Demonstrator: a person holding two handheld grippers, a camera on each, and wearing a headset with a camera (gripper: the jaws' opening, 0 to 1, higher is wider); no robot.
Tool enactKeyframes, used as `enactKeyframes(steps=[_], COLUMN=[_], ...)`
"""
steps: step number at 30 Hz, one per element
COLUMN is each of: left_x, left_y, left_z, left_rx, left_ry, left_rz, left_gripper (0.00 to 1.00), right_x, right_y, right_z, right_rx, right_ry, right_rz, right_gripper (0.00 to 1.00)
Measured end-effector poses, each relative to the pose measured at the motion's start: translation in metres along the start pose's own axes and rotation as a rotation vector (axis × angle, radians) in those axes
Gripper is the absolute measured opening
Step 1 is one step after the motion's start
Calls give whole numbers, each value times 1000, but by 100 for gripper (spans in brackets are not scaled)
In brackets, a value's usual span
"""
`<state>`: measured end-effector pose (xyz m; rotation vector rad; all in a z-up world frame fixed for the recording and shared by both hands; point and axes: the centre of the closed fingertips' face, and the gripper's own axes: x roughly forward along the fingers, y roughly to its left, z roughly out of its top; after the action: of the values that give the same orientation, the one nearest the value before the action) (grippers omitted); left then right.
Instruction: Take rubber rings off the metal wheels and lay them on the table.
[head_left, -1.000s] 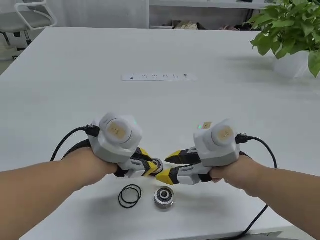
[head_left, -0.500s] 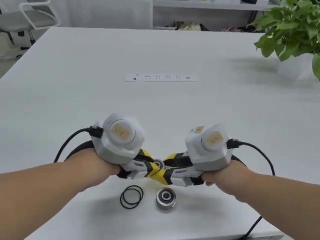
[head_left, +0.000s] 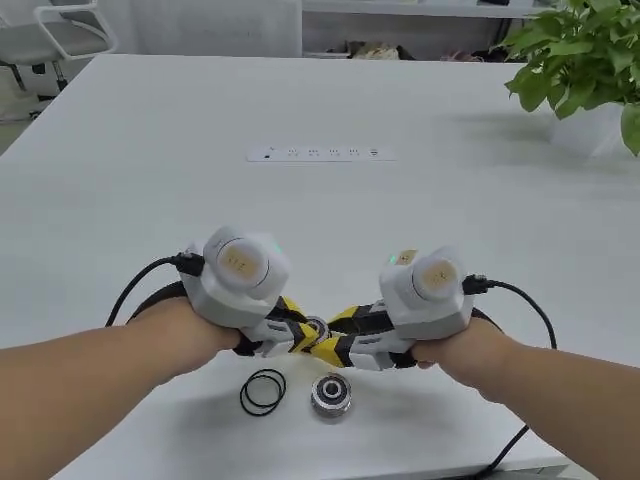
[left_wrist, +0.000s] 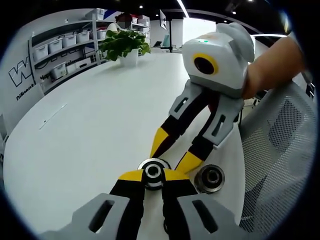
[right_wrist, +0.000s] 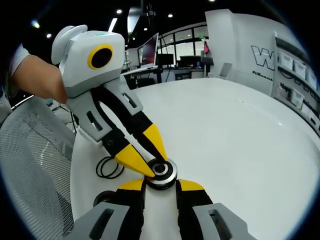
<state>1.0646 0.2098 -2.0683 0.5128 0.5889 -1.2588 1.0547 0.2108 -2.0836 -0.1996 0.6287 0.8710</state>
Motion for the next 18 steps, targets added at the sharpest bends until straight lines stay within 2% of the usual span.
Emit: enactKeyframes(steps=[6,11,18], left_x=[0,0,0], left_y=[0,0,0], left_z=[0,0,0], left_rx=[-2,-3,-3], left_ry=[1,1,1], left_rz=[1,2,3], left_gripper=[8,8,8], right_x=[0,2,1], right_y=[-2,0,0], right_z=[0,5,3], right_rx=[14,25,18], right_ry=[-6,-29,-19], right_rz=[-10,3,-1], right_gripper=[26,28,23])
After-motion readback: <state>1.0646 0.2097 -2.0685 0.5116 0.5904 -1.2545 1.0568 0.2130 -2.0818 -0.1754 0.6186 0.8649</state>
